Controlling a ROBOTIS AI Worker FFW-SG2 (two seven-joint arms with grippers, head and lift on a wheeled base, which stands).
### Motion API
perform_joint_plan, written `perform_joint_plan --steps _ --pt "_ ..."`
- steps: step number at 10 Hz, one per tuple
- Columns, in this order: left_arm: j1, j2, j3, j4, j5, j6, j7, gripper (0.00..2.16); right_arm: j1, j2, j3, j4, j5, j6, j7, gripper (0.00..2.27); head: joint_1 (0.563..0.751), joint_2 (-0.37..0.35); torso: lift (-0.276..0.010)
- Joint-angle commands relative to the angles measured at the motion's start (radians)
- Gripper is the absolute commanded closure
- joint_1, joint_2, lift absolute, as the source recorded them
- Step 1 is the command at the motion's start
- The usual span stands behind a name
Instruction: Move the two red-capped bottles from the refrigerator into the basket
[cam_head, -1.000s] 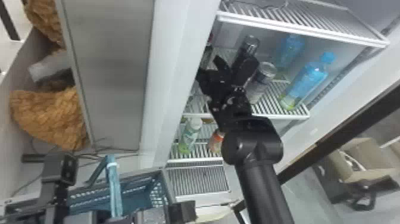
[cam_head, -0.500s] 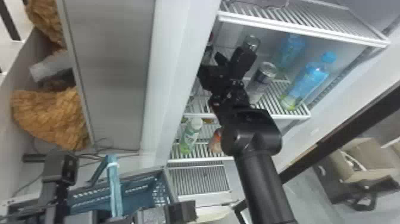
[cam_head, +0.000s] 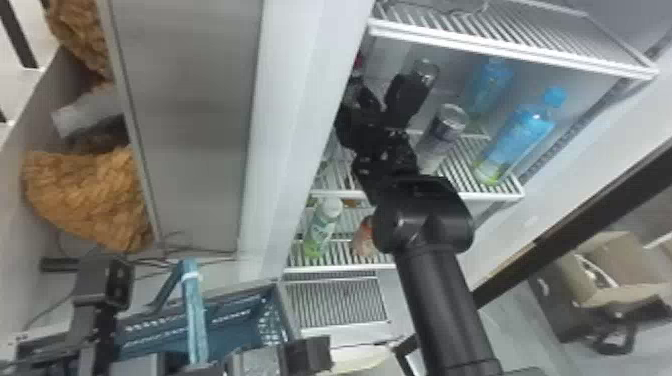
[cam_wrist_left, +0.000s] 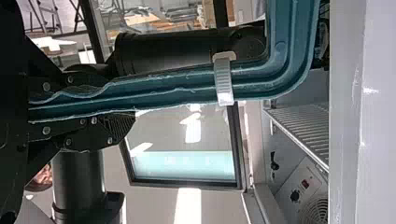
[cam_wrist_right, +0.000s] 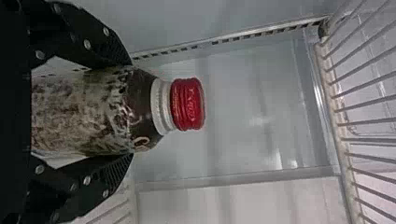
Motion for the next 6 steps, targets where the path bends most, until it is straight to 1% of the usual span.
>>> perform_joint_plan --steps 1,3,6 --pt "0.000 0.000 0.000 0.000 0.000 0.000 0.000 1.21 0.002 -0.001 0.003 0.001 0.002 0.005 0.000 1.25 0.695 -0.312 0.000" --pt "0.000 0.000 0.000 0.000 0.002 0.000 0.000 1.21 0.019 -0.002 0.009 -0.018 0.006 0.005 0.000 1.28 0.695 -0.311 0.000" --pt "0.002 0.001 0.000 0.000 0.004 -0.005 0.000 1.21 0.113 -0.007 0.009 -0.153 -0.008 0.005 0.000 1.28 0.695 -0.310 0.000"
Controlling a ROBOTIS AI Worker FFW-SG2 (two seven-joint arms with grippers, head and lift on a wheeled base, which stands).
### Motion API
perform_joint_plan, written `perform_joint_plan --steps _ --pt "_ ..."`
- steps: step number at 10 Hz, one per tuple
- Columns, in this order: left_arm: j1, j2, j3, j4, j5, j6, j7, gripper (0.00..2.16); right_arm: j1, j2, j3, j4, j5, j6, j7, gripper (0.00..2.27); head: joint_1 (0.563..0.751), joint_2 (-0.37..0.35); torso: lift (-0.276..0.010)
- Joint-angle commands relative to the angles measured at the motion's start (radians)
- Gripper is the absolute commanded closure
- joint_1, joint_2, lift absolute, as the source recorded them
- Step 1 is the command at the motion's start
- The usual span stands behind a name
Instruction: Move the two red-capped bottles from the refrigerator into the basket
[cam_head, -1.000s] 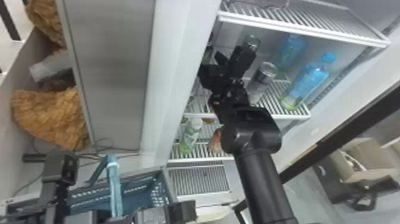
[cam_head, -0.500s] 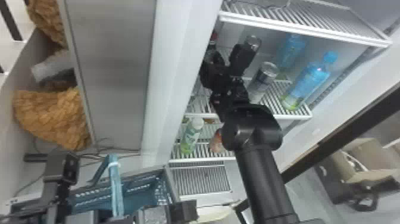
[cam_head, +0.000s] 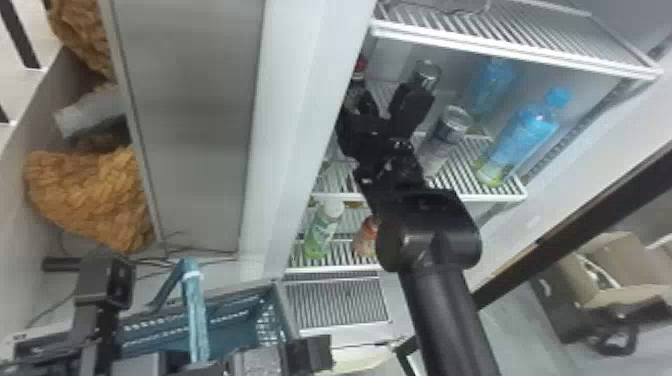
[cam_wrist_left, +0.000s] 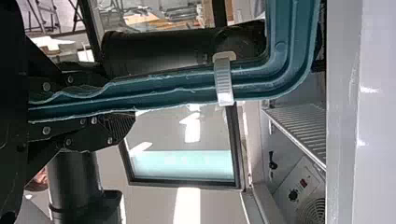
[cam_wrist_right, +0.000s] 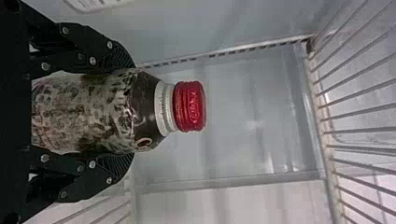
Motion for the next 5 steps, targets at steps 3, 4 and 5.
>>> perform_joint_plan --steps 3,4,5 --pt "0.001 0.001 -0.002 0.000 0.003 -0.001 0.000 1.21 0.088 -0.010 0.000 -0.127 -0.037 -0.002 0.000 1.28 0.695 -0.314 0.000" --pt "0.001 0.001 -0.002 0.000 0.003 -0.001 0.000 1.21 0.115 -0.014 0.000 -0.161 -0.051 -0.002 0.000 1.28 0.695 -0.316 0.000" --pt "0.003 0.001 -0.002 0.000 0.003 -0.001 0.000 1.21 0.139 -0.017 0.000 -0.193 -0.065 0.000 0.000 1.28 0.695 -0.319 0.000"
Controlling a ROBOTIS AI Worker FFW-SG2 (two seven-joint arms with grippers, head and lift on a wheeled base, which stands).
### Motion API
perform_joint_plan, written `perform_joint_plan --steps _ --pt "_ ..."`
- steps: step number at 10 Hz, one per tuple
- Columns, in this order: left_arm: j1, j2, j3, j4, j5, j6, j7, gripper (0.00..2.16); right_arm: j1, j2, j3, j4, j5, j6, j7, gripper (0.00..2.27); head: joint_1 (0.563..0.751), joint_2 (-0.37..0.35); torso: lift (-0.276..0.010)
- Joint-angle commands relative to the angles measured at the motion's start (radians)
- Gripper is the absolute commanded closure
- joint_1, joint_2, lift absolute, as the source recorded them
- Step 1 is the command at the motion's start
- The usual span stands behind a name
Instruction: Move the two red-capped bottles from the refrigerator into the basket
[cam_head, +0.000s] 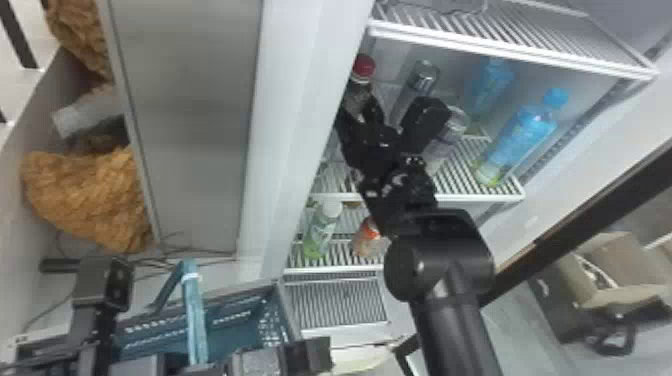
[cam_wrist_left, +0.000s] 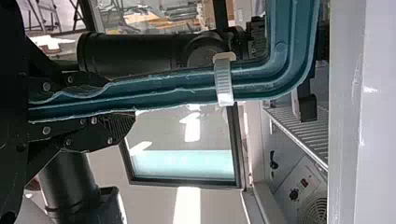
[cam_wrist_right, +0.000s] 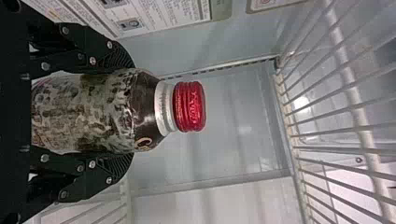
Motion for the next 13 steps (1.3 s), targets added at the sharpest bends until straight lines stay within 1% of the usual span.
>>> perform_joint_plan --steps 1,3,8,11,13 --pt "0.001 0.000 0.000 0.000 0.000 0.000 0.000 1.21 0.044 -0.005 0.002 -0.055 -0.027 0.001 0.001 1.28 0.695 -0.321 0.000" --pt "0.001 0.000 0.000 0.000 0.000 -0.002 0.000 1.21 0.107 -0.013 0.002 -0.146 -0.053 0.001 0.001 1.28 0.695 -0.323 0.000" --pt "0.006 0.001 0.002 0.000 0.004 -0.002 0.000 1.21 0.289 -0.042 -0.006 -0.369 -0.092 0.075 0.003 1.28 0.695 -0.330 0.000" --pt "0.006 0.003 0.002 0.000 0.006 -0.002 0.000 1.21 0.419 -0.054 -0.046 -0.526 -0.120 0.132 0.023 1.28 0.695 -0.345 0.000" --pt "0.011 0.003 0.006 0.000 0.026 -0.010 0.000 1.21 0.515 -0.061 -0.078 -0.629 -0.152 0.173 0.048 1.28 0.695 -0.350 0.000"
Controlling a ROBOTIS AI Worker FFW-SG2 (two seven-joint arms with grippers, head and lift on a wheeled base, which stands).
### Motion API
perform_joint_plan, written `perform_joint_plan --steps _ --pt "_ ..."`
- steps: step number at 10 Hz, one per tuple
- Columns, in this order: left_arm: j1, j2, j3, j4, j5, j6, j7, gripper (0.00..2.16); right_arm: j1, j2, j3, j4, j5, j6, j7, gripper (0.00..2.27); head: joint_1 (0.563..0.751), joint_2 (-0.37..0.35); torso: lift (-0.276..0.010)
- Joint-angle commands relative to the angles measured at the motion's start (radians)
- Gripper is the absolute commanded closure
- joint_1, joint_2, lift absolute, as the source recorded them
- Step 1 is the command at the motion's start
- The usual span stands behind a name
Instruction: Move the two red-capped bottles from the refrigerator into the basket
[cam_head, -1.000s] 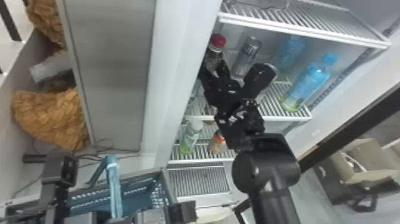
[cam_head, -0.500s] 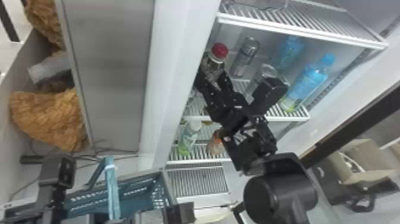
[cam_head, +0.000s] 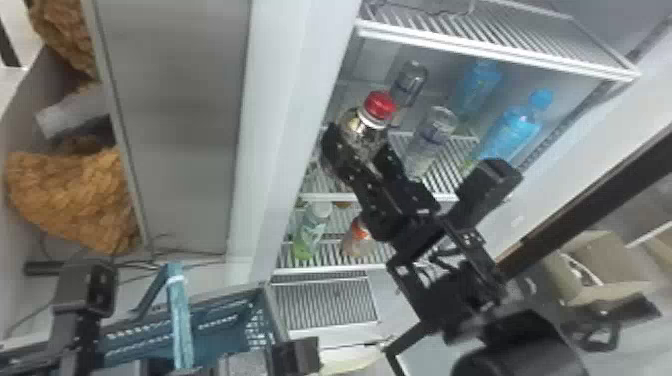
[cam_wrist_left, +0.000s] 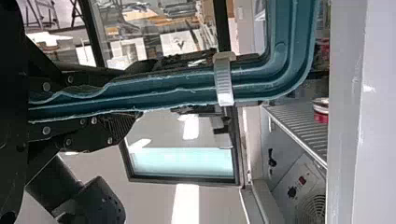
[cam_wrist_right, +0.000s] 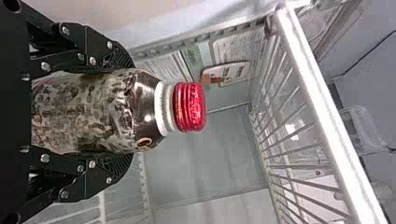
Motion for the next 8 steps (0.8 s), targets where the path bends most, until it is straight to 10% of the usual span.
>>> perform_joint_plan --steps 1,8 --pt "0.007 0.003 -0.001 0.000 0.046 -0.010 0.000 1.21 0.070 -0.004 -0.026 -0.077 -0.023 0.042 0.021 1.28 0.695 -0.350 0.000" --pt "0.017 0.001 -0.005 0.000 0.148 -0.051 -0.002 1.21 0.187 0.007 -0.090 -0.227 -0.125 0.309 0.216 1.28 0.695 -0.327 0.000"
